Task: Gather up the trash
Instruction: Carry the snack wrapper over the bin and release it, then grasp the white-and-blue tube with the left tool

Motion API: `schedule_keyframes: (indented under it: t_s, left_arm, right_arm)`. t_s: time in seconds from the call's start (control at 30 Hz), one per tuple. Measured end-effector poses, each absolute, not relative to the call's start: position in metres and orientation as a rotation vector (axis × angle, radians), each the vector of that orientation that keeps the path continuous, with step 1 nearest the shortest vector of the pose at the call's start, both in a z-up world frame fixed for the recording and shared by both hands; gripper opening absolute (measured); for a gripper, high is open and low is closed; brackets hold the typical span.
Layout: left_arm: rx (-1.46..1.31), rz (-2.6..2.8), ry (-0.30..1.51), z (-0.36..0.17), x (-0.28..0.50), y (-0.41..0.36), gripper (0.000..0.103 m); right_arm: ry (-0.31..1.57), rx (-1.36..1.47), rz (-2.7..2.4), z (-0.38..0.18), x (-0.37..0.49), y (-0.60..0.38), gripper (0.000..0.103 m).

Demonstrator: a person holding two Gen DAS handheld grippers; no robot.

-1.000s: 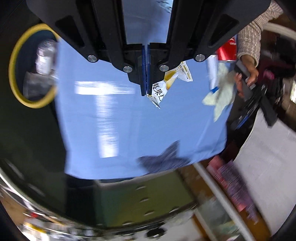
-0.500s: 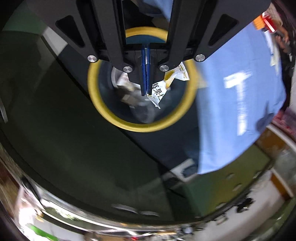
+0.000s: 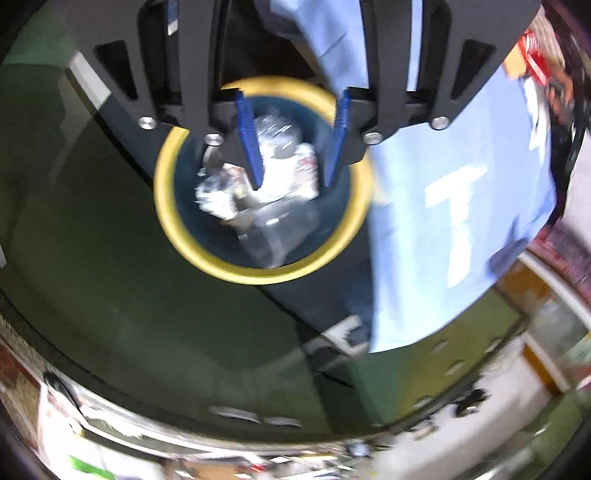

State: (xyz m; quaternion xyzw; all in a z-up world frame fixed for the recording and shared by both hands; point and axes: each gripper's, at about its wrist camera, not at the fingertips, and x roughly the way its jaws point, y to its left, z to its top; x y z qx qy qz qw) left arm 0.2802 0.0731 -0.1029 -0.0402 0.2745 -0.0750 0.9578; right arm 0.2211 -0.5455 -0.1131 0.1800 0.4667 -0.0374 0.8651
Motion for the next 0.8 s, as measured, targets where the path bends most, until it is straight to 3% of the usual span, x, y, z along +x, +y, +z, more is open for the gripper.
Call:
schedule_keyframes:
  t_s: [0.13,0.5,0.8]
  left_arm:
    - [-0.095,-0.159,0.616,-0.098,0.28,0.07,0.096]
    - [-0.237,-0.145,1.021,-0.083,0.225,0.053,0.096]
    - [-0.161,-0.158,0.957,-0.05,0.162,0.022,0.096]
  right_arm:
    - [0.959,0.36,0.017,-0.108,0.187,-0.513,0.042]
    - [0.904,0.318,0.14,-0.122,0.159,-0.471,0.051]
    - [1.022,0.159,0.643,-0.126,0.147,-0.333,0.059]
